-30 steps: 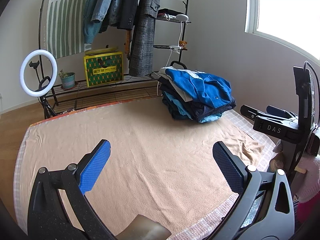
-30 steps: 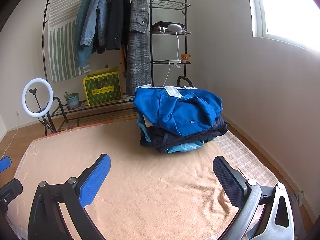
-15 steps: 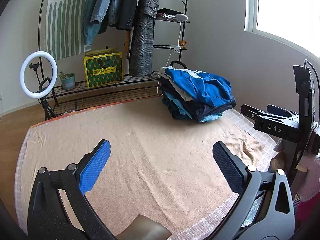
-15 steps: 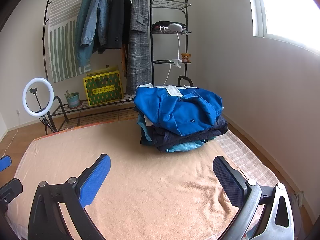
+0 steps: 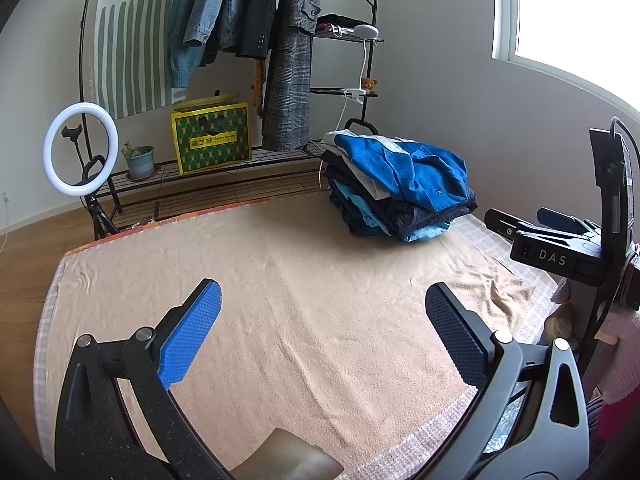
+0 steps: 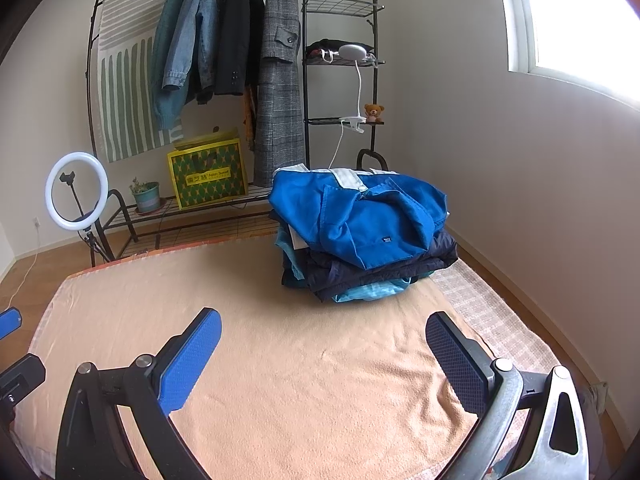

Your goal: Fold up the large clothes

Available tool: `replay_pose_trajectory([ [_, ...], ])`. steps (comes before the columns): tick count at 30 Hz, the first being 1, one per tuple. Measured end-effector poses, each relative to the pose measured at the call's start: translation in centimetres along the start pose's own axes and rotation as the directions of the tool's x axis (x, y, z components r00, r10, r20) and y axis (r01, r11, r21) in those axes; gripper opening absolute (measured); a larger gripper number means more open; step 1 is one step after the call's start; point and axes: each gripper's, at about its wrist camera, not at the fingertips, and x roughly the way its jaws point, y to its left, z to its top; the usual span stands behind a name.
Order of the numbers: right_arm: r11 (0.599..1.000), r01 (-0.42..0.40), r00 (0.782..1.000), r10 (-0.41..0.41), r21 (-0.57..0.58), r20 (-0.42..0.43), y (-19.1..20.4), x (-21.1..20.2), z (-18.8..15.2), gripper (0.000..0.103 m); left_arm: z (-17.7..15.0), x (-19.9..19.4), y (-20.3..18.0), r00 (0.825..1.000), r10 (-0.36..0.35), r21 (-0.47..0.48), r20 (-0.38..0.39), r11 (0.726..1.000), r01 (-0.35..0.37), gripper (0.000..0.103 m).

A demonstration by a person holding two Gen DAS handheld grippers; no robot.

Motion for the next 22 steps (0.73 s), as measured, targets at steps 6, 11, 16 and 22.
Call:
replay_pose_trajectory([
  [6,1.000,-0.002,1.000,0.002,0.001,-0.003,-0.1,0.1,0.0,0.103,-0.1,-0.4,-0.1,0.999,0.029,0.020,0.020,0.999,-0.030,0.103],
  [11,1.000,-0.002,1.000,0.002,-0.005,-0.011,-0.1,0.3,-0.2,0.103,-0.3,-0.9,-0.7,0.998,0.043,0.065,0.054,0.997,-0.047,0.103],
  [16,1.000,-0.002,1.000,0.002,-0.011,-0.019,-0.1,0.5,-0.3,0.103,-0.3,-1.5,-1.0,0.993,0.072,0.084,0.097,0.993,-0.080,0.103],
  [22,1.000,-0.001,1.000,0.001,-0.010,-0.020,-0.1,0.6,-0.3,0.103,-0.2,-1.9,-0.8,0.986,0.101,0.086,0.131,0.990,-0.113,0.103],
])
